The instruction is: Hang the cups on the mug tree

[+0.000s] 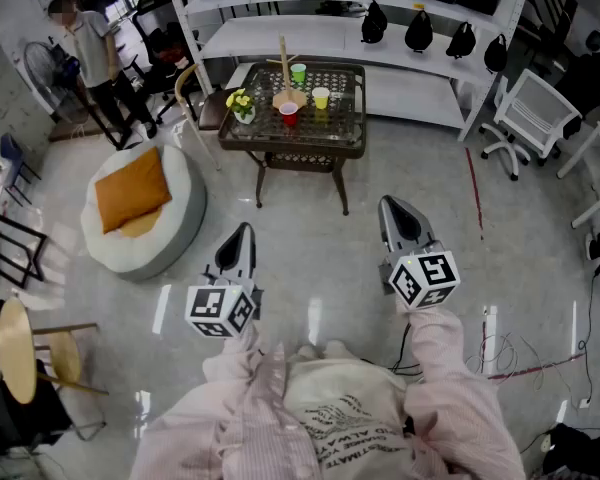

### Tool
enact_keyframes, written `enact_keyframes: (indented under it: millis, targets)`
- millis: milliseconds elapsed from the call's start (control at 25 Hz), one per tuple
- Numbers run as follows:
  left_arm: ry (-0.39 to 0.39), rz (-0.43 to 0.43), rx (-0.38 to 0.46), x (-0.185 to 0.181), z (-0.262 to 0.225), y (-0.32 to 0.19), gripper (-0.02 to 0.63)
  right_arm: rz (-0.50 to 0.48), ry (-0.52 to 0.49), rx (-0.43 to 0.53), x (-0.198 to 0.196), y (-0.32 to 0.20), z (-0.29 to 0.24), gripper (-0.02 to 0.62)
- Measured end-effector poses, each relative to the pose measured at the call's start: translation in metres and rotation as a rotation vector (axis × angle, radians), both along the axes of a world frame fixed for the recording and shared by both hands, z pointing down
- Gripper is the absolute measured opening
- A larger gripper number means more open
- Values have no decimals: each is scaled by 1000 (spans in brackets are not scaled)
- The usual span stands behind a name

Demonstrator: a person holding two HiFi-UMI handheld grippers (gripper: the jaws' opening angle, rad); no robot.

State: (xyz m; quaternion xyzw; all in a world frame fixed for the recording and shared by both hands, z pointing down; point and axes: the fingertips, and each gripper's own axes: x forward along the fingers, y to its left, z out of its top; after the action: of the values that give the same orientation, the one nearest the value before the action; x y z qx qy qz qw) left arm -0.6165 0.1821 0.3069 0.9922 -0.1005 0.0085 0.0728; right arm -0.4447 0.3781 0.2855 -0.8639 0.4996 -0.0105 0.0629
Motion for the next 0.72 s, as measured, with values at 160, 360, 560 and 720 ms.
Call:
enact_keyframes:
  millis: [160,360,560,720]
  targets:
    - [-8,2,6,0,2,3,-2,1,8,-4,-2,1,-1,-2]
    - [-23,5,4,0,7,4,-2,3,39,4,-5,-1,-1,-2]
    - [-31,10,4,3,9,11,-3,-39,39,44,-7,-1,-7,-2]
    - [-27,22,8,9,7,15,-2,-44,45,20,-2,-4,-4,3]
